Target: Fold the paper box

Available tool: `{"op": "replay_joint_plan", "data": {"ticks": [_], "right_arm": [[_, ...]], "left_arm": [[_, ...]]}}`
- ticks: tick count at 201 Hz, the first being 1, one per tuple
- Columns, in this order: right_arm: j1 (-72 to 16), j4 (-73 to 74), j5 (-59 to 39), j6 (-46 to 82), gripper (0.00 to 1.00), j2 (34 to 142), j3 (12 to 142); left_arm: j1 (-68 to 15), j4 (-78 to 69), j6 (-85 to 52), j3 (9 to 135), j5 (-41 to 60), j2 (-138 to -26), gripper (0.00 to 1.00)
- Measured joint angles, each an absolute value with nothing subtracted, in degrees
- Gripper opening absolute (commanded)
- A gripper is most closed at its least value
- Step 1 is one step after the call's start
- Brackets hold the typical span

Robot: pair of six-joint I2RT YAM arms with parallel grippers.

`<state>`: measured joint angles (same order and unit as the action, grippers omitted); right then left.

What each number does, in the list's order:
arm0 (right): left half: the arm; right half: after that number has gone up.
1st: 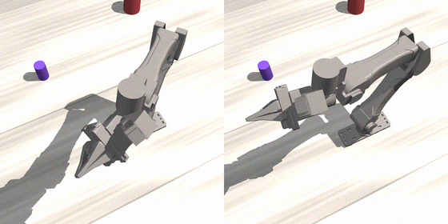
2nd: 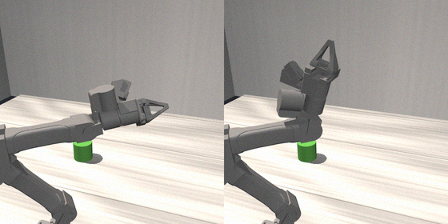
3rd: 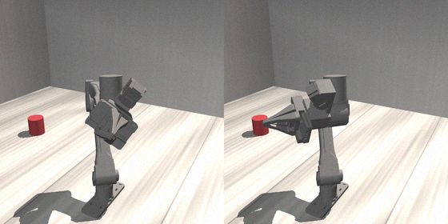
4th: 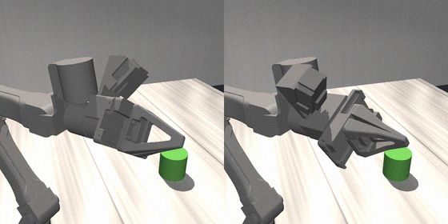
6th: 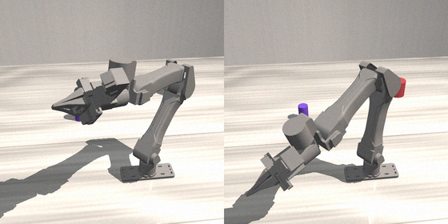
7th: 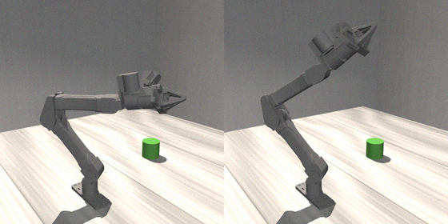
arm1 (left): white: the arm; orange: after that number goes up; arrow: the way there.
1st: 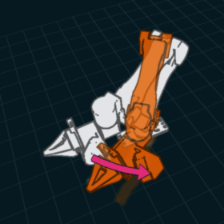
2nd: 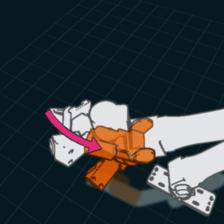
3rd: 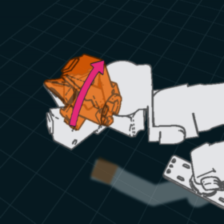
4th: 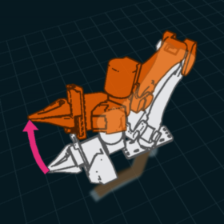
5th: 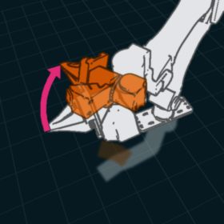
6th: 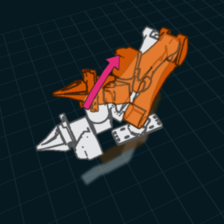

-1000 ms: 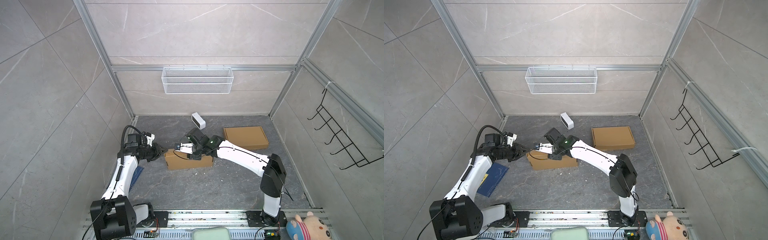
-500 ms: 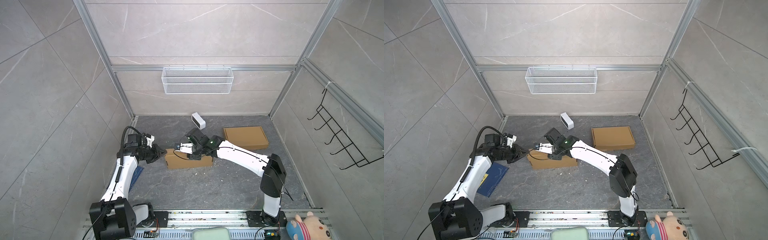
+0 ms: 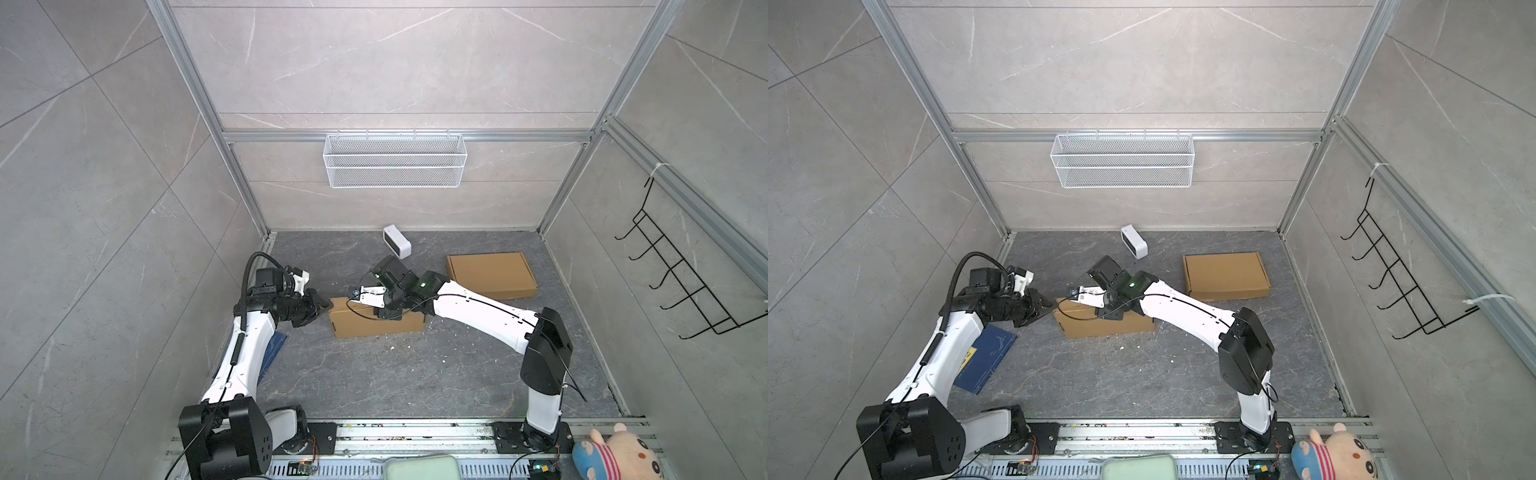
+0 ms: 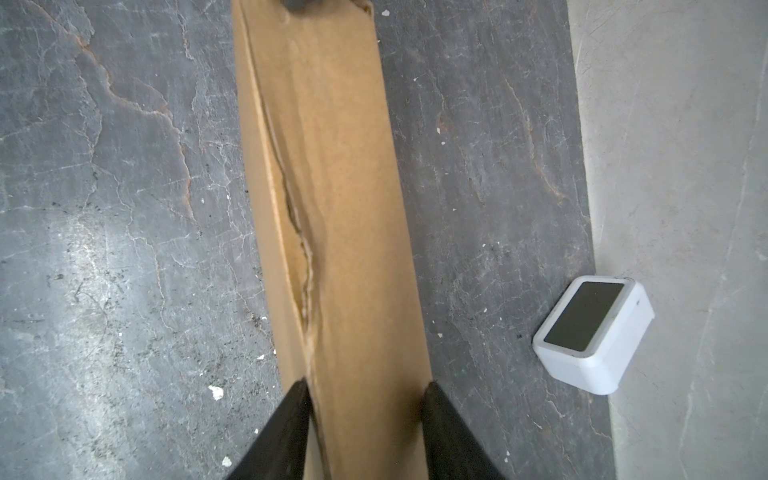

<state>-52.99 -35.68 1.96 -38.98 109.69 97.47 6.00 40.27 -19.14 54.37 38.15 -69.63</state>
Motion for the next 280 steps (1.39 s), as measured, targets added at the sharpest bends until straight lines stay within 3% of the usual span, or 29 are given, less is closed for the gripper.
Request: {"op": "replay_joint_plan", "data": {"ticks": [31, 53, 84, 150, 177, 228, 280], "right_arm": [[-52.97, -35.68, 1.96, -38.98, 0.46, 109.69, 97.47], [-52.99, -35.57, 1.96, -38.98, 0.46, 109.69, 97.47], [-53.08, -35.03, 1.65, -38.98, 0.46, 109.69, 97.47], [-53.08, -34.85, 1.69, -38.98, 0.45, 109.69, 97.47], [-53.08, -34.87, 1.76, -38.98, 0.44, 109.69, 97.47], [-53.08, -34.87, 1.74, -38.98, 0.43, 109.71, 97.47], [-53.08, -34.87, 1.76, -38.98, 0.43, 109.71, 97.47]], "left_arm": [[6.00, 39.97, -18.57, 54.24, 38.09, -69.60, 0.23], [5.85, 40.62, -18.02, 54.96, 38.02, -69.69, 0.33], [5.56, 42.52, -17.23, 56.42, 37.10, -69.73, 0.40], [7.49, 43.44, -17.56, 57.25, 38.22, -70.19, 0.41], [10.59, 43.38, -17.78, 57.25, 38.13, -70.19, 0.49], [11.33, 41.28, -18.92, 56.60, 40.75, -70.30, 0.50], [11.33, 38.26, -19.97, 53.45, 44.21, -70.74, 0.42]]}}
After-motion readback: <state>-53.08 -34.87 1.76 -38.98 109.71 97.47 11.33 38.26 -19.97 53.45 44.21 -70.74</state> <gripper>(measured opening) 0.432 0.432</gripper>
